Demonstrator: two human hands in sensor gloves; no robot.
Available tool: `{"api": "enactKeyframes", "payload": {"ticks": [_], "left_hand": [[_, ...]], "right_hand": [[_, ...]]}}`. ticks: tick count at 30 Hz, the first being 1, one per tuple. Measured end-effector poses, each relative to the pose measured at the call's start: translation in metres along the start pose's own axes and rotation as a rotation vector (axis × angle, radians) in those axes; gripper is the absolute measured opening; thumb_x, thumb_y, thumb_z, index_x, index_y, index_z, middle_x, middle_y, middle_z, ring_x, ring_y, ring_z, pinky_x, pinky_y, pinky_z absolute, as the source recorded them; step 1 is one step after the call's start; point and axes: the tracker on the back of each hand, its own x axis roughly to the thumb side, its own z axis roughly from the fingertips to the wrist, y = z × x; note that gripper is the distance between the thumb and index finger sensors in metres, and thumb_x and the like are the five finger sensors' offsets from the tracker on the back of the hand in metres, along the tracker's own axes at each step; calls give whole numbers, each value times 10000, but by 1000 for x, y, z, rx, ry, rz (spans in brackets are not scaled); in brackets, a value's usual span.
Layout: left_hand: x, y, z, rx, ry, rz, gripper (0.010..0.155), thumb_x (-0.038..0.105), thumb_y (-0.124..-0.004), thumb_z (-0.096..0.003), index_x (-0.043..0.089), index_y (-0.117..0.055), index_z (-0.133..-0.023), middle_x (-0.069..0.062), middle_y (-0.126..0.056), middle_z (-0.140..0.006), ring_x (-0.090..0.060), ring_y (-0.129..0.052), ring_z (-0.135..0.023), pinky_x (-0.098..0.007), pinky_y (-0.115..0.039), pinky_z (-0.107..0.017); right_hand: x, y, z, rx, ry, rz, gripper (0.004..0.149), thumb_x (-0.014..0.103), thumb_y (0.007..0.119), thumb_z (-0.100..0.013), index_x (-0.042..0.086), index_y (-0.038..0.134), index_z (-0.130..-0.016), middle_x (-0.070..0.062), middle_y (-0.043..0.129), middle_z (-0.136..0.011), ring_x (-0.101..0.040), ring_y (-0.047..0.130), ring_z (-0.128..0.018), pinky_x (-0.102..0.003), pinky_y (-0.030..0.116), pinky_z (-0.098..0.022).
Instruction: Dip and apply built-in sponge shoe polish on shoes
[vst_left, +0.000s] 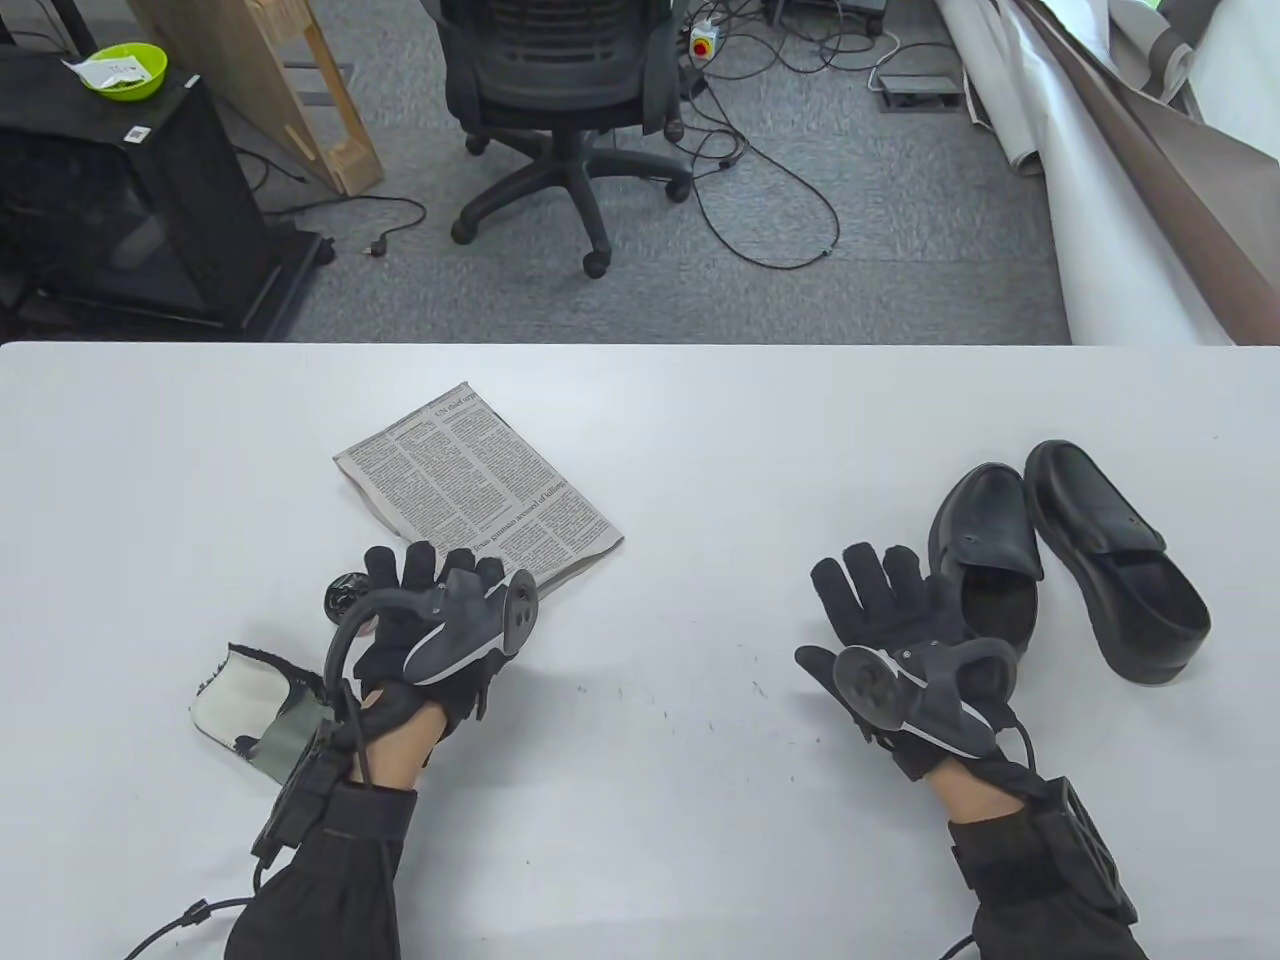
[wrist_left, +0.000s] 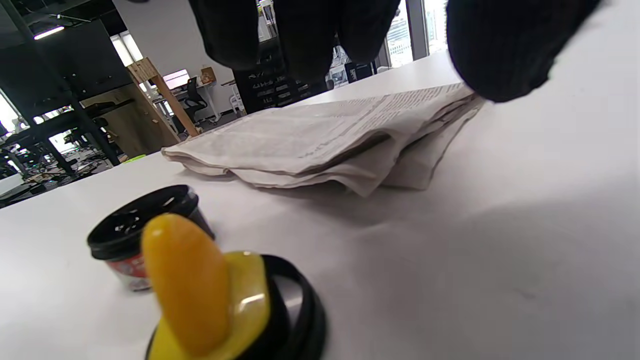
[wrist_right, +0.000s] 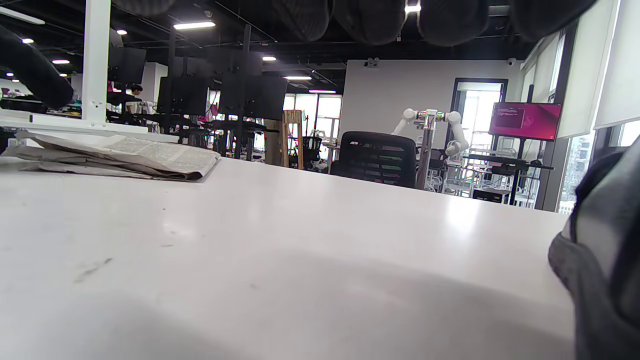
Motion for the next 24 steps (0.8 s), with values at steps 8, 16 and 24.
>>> {"api": "enactKeyframes", "payload": {"ticks": [8, 16, 24], "left_hand": [[7, -16, -37, -41, 72, -71, 802, 615, -868, -356, 324, -573, -1043, 22, -712, -1130, -365, -636, -1115, -698, -369, -798], [15, -16, -49, -19, 68, -110, 557, 512, -893, -403, 390, -753, -928, 108, -926, -984, -284, -787, -1058, -656, -441, -813], [15, 8, -33, 183, 79, -46, 396, 444, -858, -437, 400, -840, -830, 109, -1015, -852, -226, -864, -990, -632, -479, -812]], "right_hand": [[7, 7, -4, 24, -29, -5, 818, 718, 485, -387, 325, 419, -1102, -39, 438, -1157, -472, 514, -1058, -684, 542, -711], [10, 12, -6, 45, -40, -13, 817, 717, 484, -386, 326, 424, -1101, -38, 447, -1155, -471, 519, -1057, -683, 544, -711], [13, 10, -6, 44, -45, -29, 814, 714, 491, -388, 321, 431, -1099, -37, 454, -1152, -468, 528, -1054, -681, 549, -710]]}}
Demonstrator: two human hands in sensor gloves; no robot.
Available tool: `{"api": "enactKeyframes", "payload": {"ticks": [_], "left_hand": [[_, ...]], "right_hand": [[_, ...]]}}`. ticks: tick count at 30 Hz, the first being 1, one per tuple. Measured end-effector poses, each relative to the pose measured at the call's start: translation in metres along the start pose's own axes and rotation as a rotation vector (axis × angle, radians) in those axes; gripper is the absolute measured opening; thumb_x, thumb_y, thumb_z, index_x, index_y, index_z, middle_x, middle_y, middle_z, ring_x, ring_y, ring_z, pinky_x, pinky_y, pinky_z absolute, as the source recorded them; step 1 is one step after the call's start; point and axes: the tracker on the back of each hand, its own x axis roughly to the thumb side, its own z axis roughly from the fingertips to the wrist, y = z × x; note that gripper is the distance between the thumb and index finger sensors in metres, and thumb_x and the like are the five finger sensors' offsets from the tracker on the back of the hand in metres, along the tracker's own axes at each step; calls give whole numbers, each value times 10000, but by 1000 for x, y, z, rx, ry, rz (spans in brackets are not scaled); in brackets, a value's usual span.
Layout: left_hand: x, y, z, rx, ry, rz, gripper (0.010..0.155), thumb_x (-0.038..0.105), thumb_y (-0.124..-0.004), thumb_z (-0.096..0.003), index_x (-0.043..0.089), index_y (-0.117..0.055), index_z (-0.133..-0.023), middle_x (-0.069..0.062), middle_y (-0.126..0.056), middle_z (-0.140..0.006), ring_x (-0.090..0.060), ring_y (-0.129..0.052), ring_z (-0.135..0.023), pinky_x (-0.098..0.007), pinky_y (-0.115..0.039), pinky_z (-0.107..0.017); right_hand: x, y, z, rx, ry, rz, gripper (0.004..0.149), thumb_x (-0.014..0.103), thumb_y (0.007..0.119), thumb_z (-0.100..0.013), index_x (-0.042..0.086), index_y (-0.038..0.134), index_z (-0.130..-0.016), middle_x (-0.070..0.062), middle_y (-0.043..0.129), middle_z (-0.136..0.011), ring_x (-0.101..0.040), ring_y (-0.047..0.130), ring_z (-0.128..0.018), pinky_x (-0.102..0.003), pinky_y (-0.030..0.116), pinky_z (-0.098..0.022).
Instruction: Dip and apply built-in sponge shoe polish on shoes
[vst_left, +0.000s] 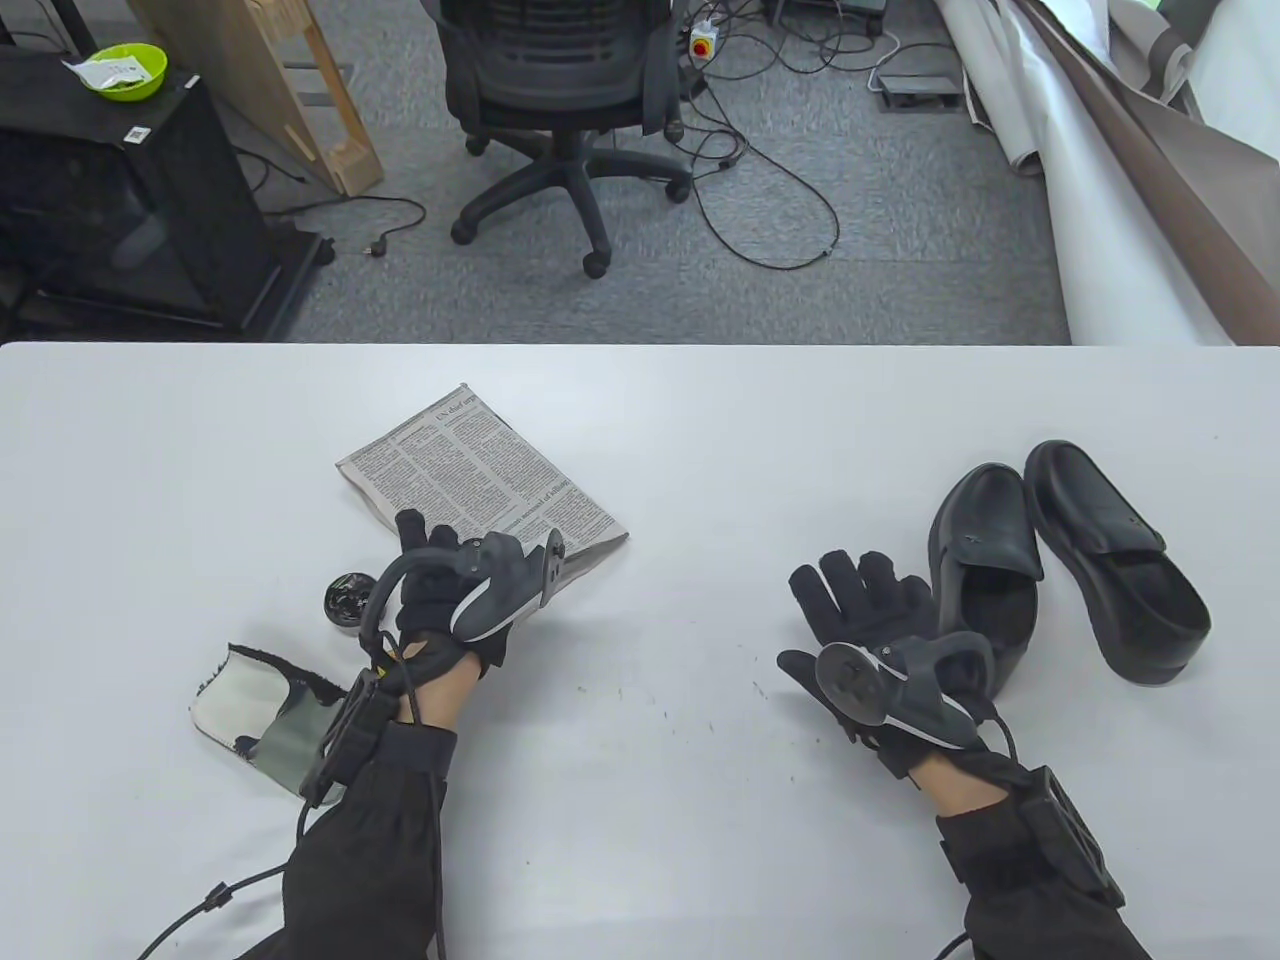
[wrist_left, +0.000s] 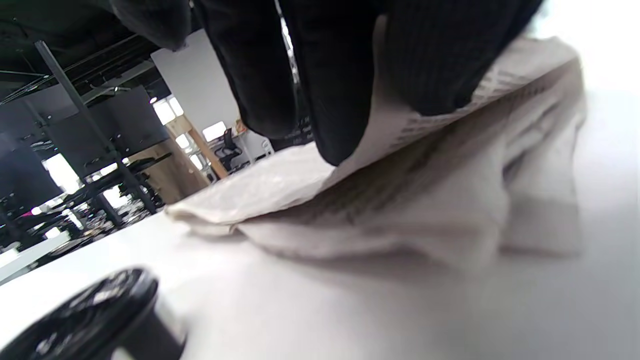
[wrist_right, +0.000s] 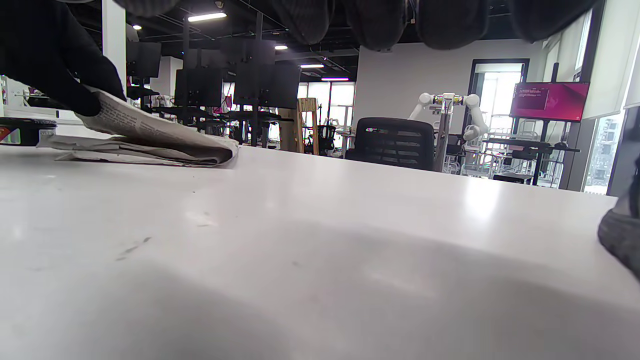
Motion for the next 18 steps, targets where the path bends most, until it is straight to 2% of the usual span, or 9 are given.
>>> {"api": "enactKeyframes", "payload": {"ticks": [5, 12, 18], "left_hand": [[7, 34, 22, 62, -77, 91, 395, 441, -856, -439, 385, -847, -830, 77, -1023, -836, -240, -863, -988, -643, -473, -806], [37, 74, 61, 141, -258, 215, 398, 448, -857, -437, 364, -857, -826, 72, -1043, -779, -233, -880, -969, -650, -473, -805], [65, 92, 93, 152, -438, 331, 395, 454, -853, -437, 377, -854, -825, 78, -1037, -787, -232, -875, -973, -652, -469, -805]], "right_hand": [[7, -5, 1, 0, -5, -63, 820, 709, 546, -386, 317, 425, -1097, -39, 477, -1142, -459, 573, -1038, -665, 579, -702], [19, -7, 2, 20, -31, -90, 867, 698, 633, -368, 287, 399, -1094, -49, 567, -1103, -440, 716, -972, -617, 659, -674], [32, -4, 1, 52, -73, -96, 895, 678, 711, -350, 276, 401, -1087, -43, 601, -1080, -379, 844, -887, -550, 745, -627]]}}
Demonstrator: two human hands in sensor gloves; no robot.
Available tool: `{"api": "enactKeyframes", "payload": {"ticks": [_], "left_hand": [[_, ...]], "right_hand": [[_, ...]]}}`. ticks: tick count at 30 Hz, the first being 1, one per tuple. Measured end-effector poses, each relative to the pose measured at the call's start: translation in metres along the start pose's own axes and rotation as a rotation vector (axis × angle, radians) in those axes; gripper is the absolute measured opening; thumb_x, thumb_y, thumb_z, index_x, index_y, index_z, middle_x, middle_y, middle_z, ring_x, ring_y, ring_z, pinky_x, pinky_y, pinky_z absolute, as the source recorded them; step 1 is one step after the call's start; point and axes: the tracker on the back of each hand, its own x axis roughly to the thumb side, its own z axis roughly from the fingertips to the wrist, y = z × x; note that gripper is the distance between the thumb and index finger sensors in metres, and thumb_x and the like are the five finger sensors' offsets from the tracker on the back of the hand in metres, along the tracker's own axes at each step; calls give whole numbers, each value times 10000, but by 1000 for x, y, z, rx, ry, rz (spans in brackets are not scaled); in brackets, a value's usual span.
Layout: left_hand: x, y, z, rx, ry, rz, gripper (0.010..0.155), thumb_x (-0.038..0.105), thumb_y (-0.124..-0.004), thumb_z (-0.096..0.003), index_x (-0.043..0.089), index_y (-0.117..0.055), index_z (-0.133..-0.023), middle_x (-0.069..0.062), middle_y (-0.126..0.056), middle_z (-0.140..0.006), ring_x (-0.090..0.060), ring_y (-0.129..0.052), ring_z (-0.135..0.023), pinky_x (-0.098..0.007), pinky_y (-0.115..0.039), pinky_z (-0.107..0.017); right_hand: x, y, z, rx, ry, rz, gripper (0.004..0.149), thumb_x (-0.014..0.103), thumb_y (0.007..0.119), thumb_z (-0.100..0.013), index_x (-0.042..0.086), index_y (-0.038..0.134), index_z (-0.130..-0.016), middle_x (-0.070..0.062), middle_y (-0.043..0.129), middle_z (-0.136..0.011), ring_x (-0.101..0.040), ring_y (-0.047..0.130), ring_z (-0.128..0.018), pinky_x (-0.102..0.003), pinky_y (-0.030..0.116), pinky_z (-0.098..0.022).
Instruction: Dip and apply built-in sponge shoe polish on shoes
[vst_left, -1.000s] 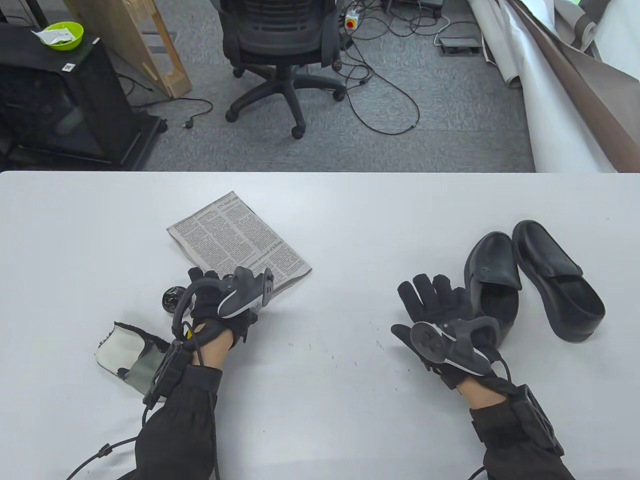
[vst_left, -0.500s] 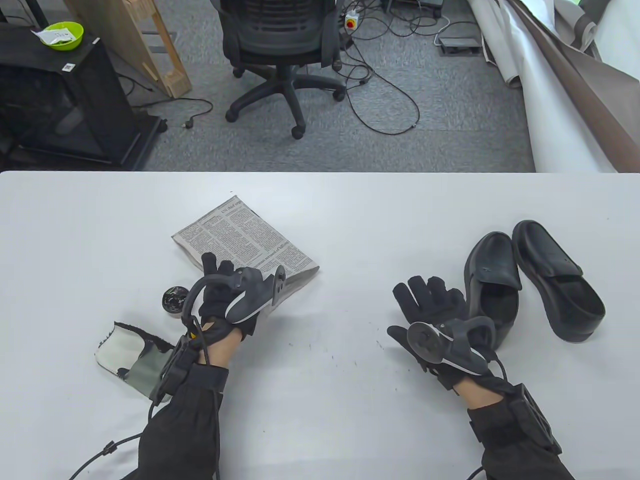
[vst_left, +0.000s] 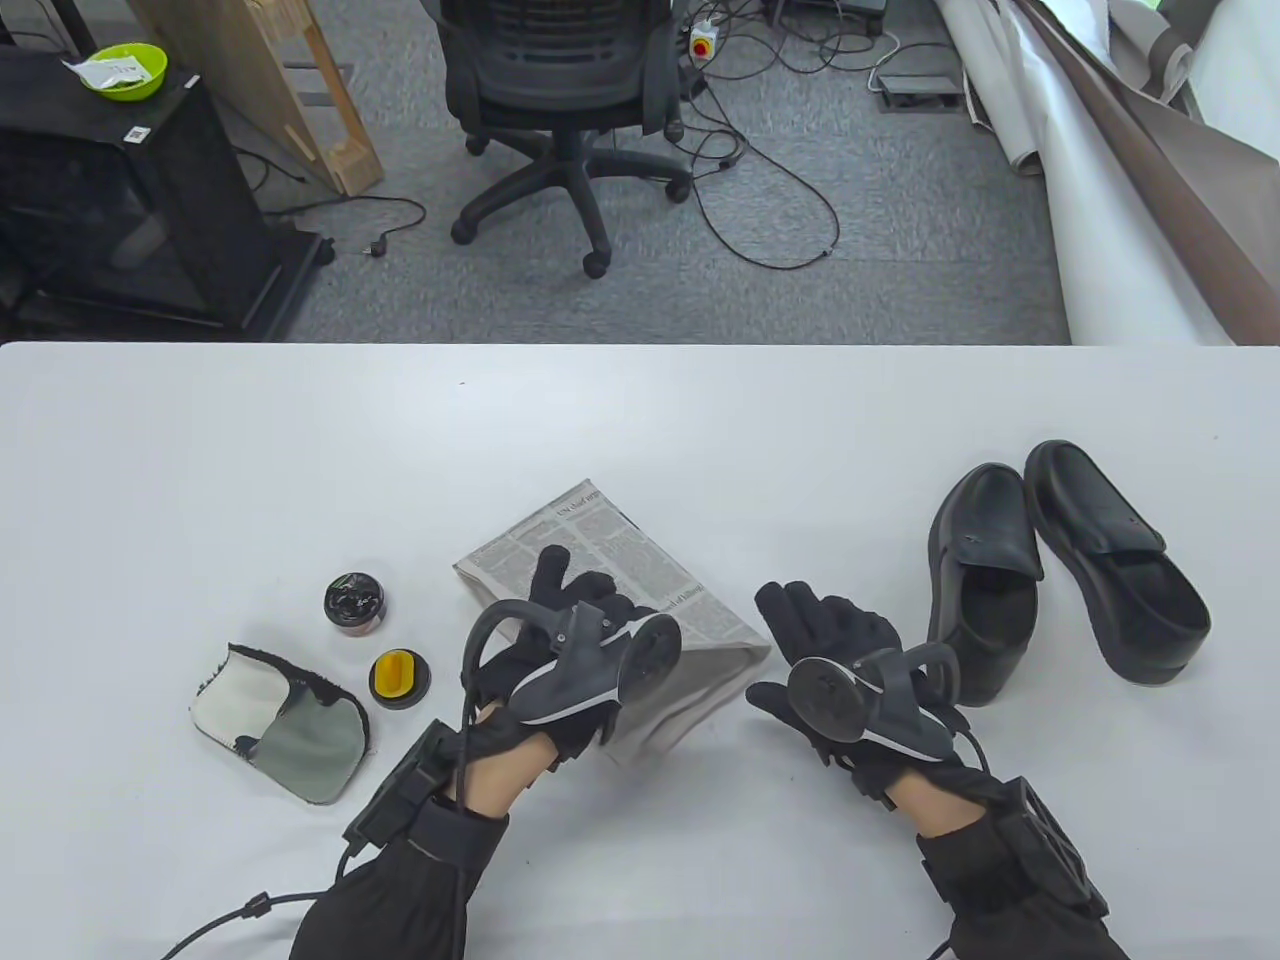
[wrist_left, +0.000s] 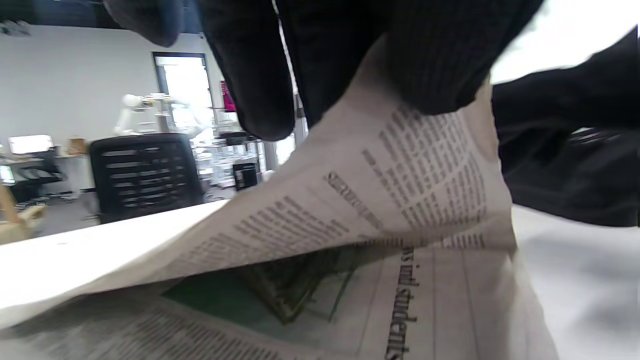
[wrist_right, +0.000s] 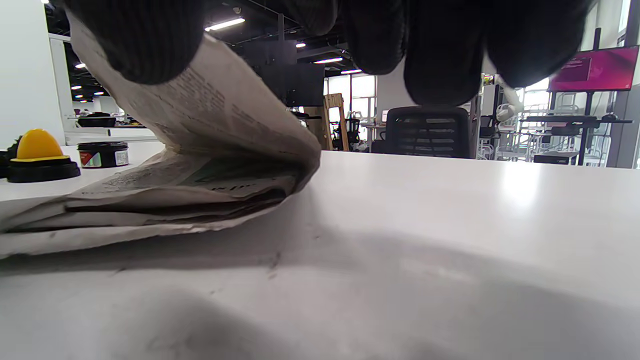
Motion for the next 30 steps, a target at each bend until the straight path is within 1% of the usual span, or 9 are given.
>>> {"api": "enactKeyframes", "payload": {"ticks": [5, 7, 9, 11, 14, 18, 20, 25, 30], "left_hand": [[10, 8, 12, 76, -38, 73, 396, 462, -855, -432, 382, -854, -820, 91, -1039, -778, -224, -881, -965, -647, -475, -805], [5, 7, 17, 117, 3, 90, 451, 465, -865, -427, 378, -810, -866, 84, -994, -856, -244, -858, -982, -650, -472, -803], [-4, 5, 21, 116, 38, 65, 671, 541, -862, -397, 334, -648, -998, 21, -827, -1034, -315, -756, -1041, -672, -442, -796], [-20, 1, 28, 142, 121, 62, 793, 575, -854, -384, 291, -538, -1054, -32, -694, -1116, -371, -688, -1063, -690, -423, -788], [-42, -7, 34, 128, 235, 109, 861, 620, -805, -391, 243, -461, -1083, -88, -609, -1147, -419, -652, -1059, -707, -413, -774], [-68, -27, 37, 15, 410, 235, 935, 673, -657, -411, 140, -310, -1097, -180, -481, -1156, -482, -599, -1041, -745, -350, -751], [-74, -29, 38, 2, 425, 315, 958, 692, -608, -395, 101, -313, -1088, -215, -514, -1131, -488, -622, -1024, -751, -353, -747], [-63, -28, 36, -94, 248, 426, 964, 743, -548, -358, 129, -407, -1087, -193, -598, -1120, -455, -660, -1035, -752, -352, -757], [-30, -34, 34, -159, 18, 411, 983, 756, -579, -333, 177, -379, -1101, -160, -498, -1182, -454, -535, -1102, -752, -310, -762]], "right_hand": [[2, 9, -4, 24, -21, -14, 522, 530, 733, -403, 341, 806, -884, 37, 968, -805, -264, 1041, -667, -464, 858, -512], [1, 7, -4, -6, 8, -44, 500, 510, 736, -406, 303, 845, -849, 41, 997, -756, -242, 1065, -615, -447, 874, -485], [-3, 2, -4, -42, 37, -54, 487, 503, 738, -407, 284, 871, -821, 38, 1019, -711, -229, 1081, -572, -437, 886, -462], [-8, -3, -3, -93, 77, -71, 482, 494, 741, -407, 257, 890, -799, 34, 1039, -661, -222, 1094, -521, -427, 895, -439], [-14, -8, -2, -139, 130, -109, 476, 484, 745, -409, 221, 914, -768, 21, 1061, -596, -215, 1112, -447, -416, 910, -400], [-24, -11, -1, -199, 224, -182, 472, 469, 754, -407, 180, 939, -731, 6, 1079, -526, -210, 1127, -363, -405, 926, -344], [-29, -12, 0, -217, 274, -215, 469, 456, 757, -410, 156, 947, -716, -2, 1085, -489, -206, 1132, -318, -400, 934, -314], [-44, -13, 3, -235, 430, -370, 469, 430, 771, -412, 93, 965, -674, 17, 1099, -347, -178, 1141, -171, -382, 950, -215], [-53, -12, 7, -243, 552, -527, 470, 409, 783, -413, 59, 960, -672, 17, 1102, -317, -169, 1145, -126, -369, 955, -180]]}}
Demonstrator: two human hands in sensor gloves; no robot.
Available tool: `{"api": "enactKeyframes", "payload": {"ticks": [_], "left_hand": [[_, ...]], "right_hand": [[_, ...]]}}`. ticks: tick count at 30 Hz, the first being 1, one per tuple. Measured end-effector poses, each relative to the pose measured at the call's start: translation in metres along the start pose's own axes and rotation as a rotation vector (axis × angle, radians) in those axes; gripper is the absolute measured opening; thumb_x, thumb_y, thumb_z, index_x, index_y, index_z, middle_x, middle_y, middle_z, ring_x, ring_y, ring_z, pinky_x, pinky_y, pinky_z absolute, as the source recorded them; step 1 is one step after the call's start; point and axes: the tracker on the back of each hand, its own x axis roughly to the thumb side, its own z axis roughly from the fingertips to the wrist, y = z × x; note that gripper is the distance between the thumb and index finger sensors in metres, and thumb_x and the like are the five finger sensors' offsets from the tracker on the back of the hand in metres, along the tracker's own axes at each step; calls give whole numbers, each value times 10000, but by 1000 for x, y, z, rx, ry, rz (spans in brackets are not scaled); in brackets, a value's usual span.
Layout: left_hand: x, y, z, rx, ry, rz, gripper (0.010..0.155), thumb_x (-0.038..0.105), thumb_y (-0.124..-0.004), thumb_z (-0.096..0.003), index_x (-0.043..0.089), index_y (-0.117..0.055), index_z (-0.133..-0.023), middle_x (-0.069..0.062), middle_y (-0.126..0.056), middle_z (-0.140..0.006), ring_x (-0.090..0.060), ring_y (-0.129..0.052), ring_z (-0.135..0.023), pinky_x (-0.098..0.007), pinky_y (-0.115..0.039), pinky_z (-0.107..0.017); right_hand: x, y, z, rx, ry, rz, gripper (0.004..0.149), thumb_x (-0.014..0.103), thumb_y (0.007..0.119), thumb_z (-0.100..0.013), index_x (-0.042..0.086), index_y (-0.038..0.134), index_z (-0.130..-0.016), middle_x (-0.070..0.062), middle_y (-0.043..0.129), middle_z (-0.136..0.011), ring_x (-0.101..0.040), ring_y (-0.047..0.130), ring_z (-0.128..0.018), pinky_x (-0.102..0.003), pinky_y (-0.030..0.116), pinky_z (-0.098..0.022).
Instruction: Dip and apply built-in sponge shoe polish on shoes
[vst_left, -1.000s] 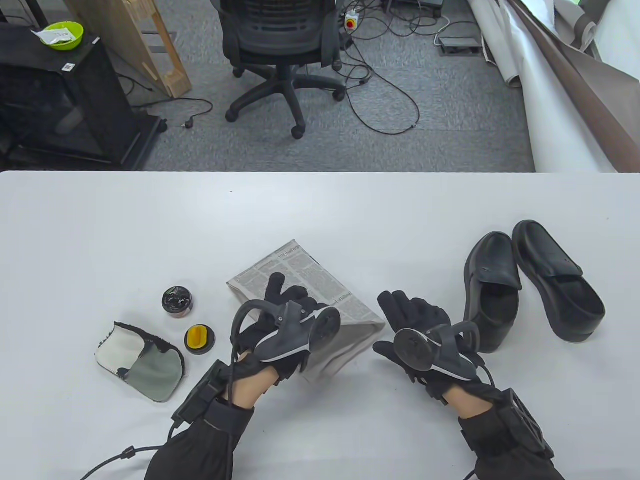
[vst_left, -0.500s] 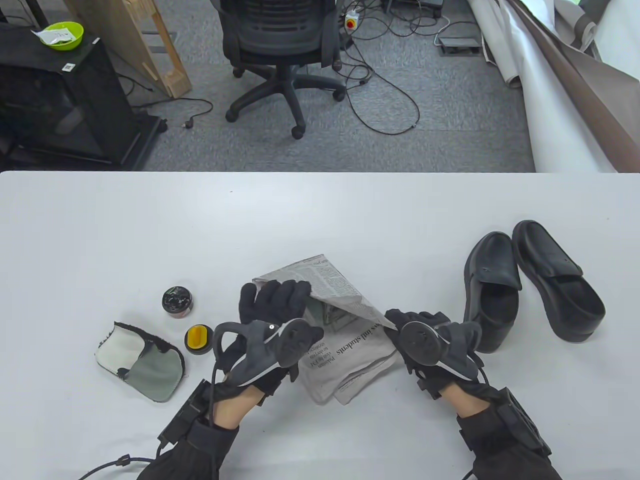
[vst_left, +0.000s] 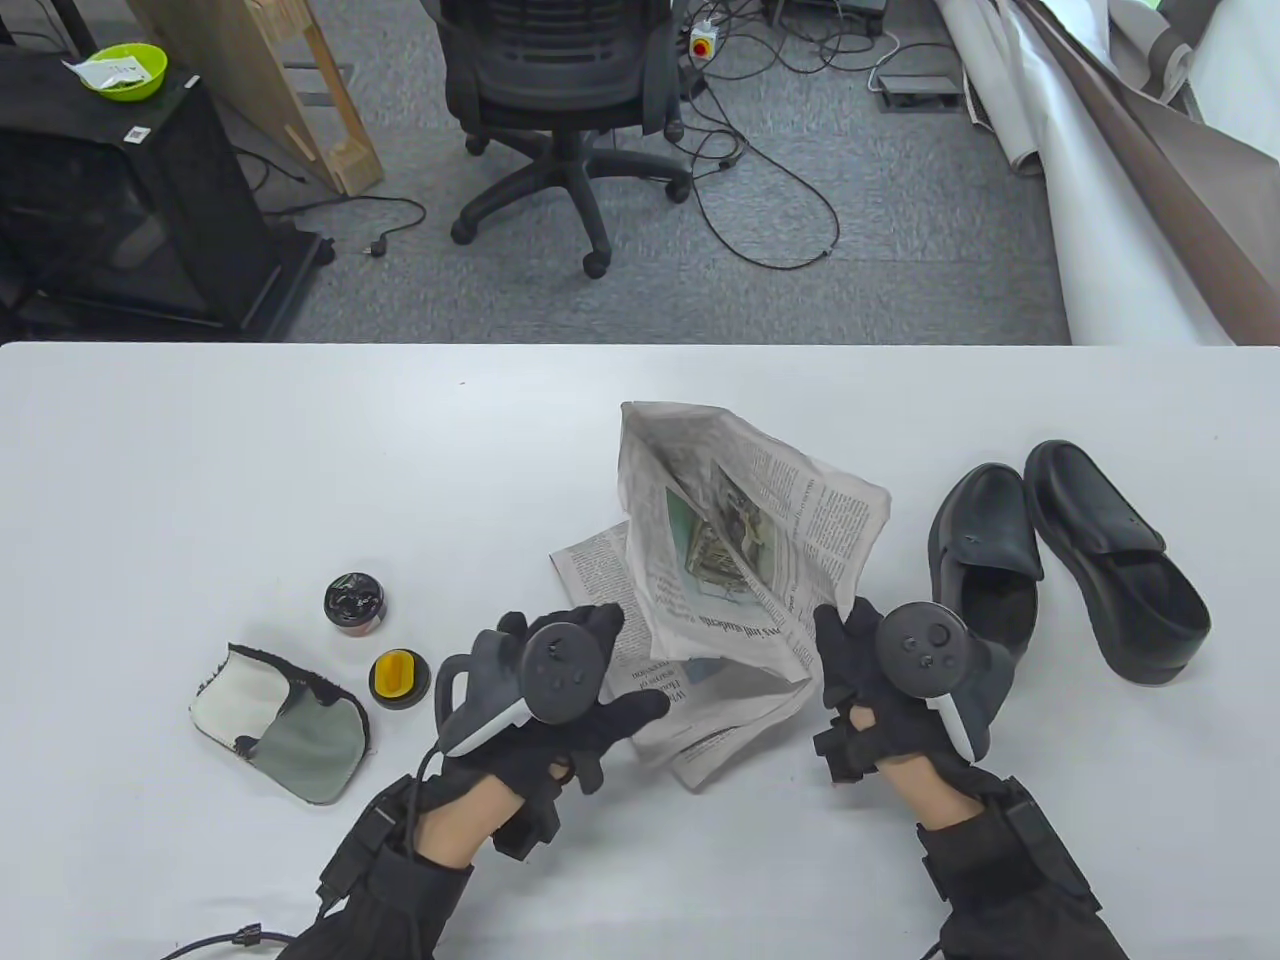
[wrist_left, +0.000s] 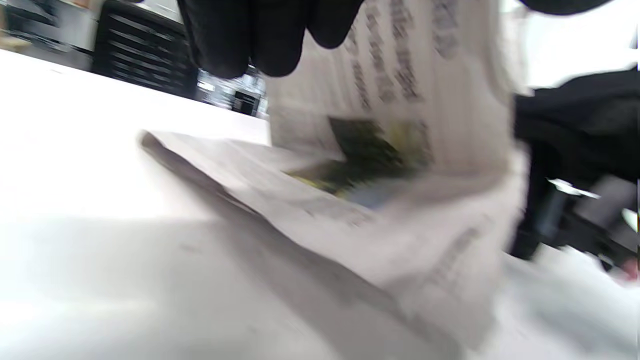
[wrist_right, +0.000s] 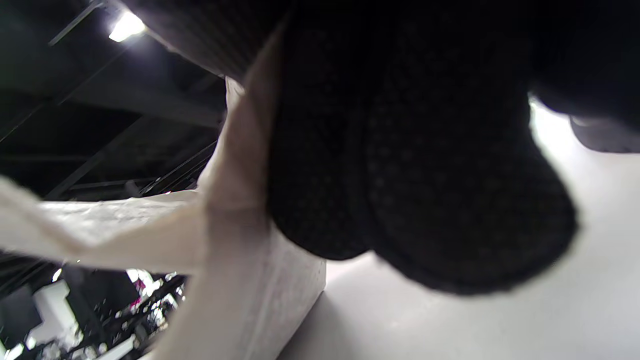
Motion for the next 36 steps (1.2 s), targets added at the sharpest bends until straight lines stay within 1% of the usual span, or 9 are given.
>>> {"api": "enactKeyframes", "payload": {"ticks": [4, 8, 10, 15, 19, 23, 27, 31, 36], "left_hand": [[14, -15, -3, -38, -40, -133, 969, 686, -773, -353, 222, -372, -1103, -110, -453, -1206, -463, -515, -1110, -746, -320, -765], [13, -24, -6, -116, -44, -296, 1034, 624, -896, -340, 244, -315, -1106, -78, -340, -1226, -481, -461, -1120, -734, -328, -768], [11, -25, -8, -67, -18, -330, 974, 547, -930, -370, 261, -350, -1098, -56, -384, -1219, -465, -503, -1114, -719, -358, -775], [2, -15, -7, 96, 15, -335, 624, 441, -872, -441, 329, -631, -1007, 16, -737, -1107, -335, -795, -1022, -646, -500, -792], [-7, -10, -7, 247, 32, -279, 411, 411, -860, -449, 345, -841, -853, 45, -978, -911, -249, -943, -903, -610, -584, -780], [-13, -1, -4, 330, 78, -252, 403, 402, -836, -455, 326, -829, -851, 24, -991, -881, -242, -973, -864, -593, -626, -769], [-23, 13, 2, 445, 143, -202, 403, 379, -798, -464, 352, -785, -866, 21, -1010, -855, -237, -1009, -824, -564, -675, -751], [-36, 30, 9, 556, 187, -132, 401, 363, -783, -466, 372, -768, -867, 41, -1028, -815, -217, -1031, -789, -531, -717, -730], [-52, 48, 16, 603, 217, -98, 401, 354, -777, -461, 410, -764, -857, 65, -1026, -805, -195, -1032, -785, -512, -727, -727]], "right_hand": [[-5, -2, 0, 19, 62, -108, 475, 399, 784, -415, 47, 943, -692, 15, 1100, -316, -165, 1144, -116, -362, 955, -170], [-9, -5, 0, 9, 106, -152, 476, 392, 783, -415, 42, 935, -699, 15, 1097, -313, -162, 1142, -107, -360, 955, -162], [-12, -4, 0, 30, 121, -178, 476, 391, 780, -417, 42, 931, -703, 16, 1097, -313, -159, 1142, -103, -357, 956, -159], [-17, -2, -1, 66, 168, -258, 478, 385, 774, -420, 41, 913, -721, 15, 1093, -327, -161, 1145, -117, -358, 957, -168], [-16, 0, 1, 86, 184, -281, 483, 379, 767, -421, 34, 891, -736, 13, 1089, -338, -164, 1147, -123, -360, 957, -173], [-10, 1, 4, 110, 158, -246, 490, 384, 765, -424, 30, 887, -739, -9, 1093, -355, -197, 1153, -145, -380, 954, -184], [-7, -2, 6, 136, 105, -145, 571, 498, 774, -395, 64, 884, -750, -7, 1087, -412, -203, 1159, -208, -383, 956, -231], [-11, -8, 8, 64, 127, -146, 686, 592, 777, -357, 60, 851, -783, -23, 1063, -482, -224, 1150, -276, -401, 946, -278], [-22, -20, 4, -16, 184, -120, 723, 613, 774, -348, 56, 821, -806, -35, 1036, -530, -250, 1130, -321, -425, 924, -312]]}}
